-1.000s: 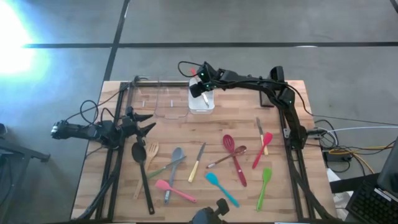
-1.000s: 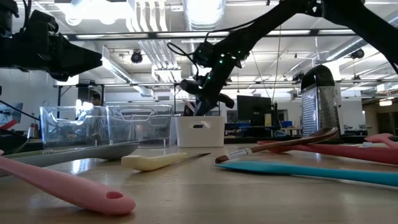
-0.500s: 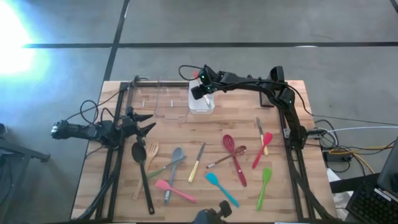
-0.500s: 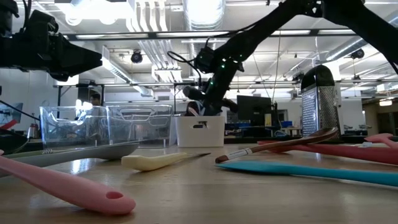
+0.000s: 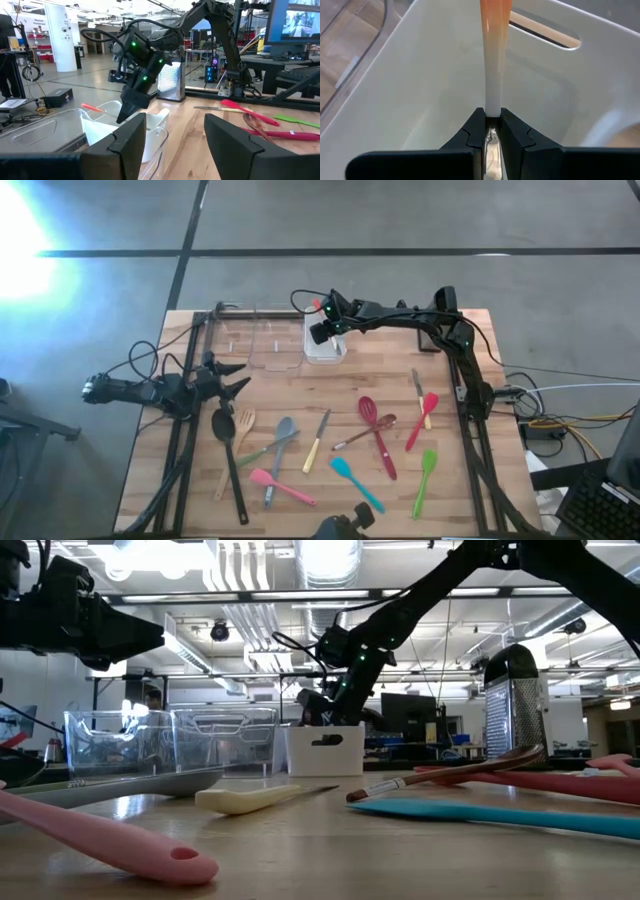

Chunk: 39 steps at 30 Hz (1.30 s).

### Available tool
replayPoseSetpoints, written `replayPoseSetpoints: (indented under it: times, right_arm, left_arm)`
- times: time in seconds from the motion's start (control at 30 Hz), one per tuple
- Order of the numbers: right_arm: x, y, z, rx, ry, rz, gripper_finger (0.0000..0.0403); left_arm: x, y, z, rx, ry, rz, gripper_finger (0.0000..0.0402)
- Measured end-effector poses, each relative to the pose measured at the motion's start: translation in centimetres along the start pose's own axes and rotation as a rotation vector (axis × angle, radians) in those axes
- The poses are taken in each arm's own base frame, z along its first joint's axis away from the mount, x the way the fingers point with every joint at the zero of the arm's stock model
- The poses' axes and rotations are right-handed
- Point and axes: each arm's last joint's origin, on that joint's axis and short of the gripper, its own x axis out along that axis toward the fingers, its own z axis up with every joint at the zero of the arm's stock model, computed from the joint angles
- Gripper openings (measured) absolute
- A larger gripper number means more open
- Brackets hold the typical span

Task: Pick & Place Kitchen Items
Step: Put the orange table knife into the white bin, then put the green spatula into the right transparent bin

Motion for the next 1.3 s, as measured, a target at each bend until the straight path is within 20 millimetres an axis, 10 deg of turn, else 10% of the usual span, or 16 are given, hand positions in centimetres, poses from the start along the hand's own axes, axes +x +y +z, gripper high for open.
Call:
replayPoseSetpoints:
  times: [0.53, 0.97, 1.3]
  right_arm:
    - [0.0, 0.1, -0.1, -0.041, 0.02, 0.032, 0.0025]
    - [-0.2, 0.6, 0.4, -0.038, -0.005, 0.122, 0.0132]
    - [-5.9, 1.9, 2.6, -0.067, -0.09, 0.239, 0.0147]
  left_arm:
    - [0.0, 0.0, 0.0, 0.0, 0.0, 0.0, 0.0204]
    - [0.0, 0.0, 0.0, 0.0, 0.0, 0.0, 0.0204]
    - [0.0, 0.0, 0.0, 0.0, 0.0, 0.0, 0.0204]
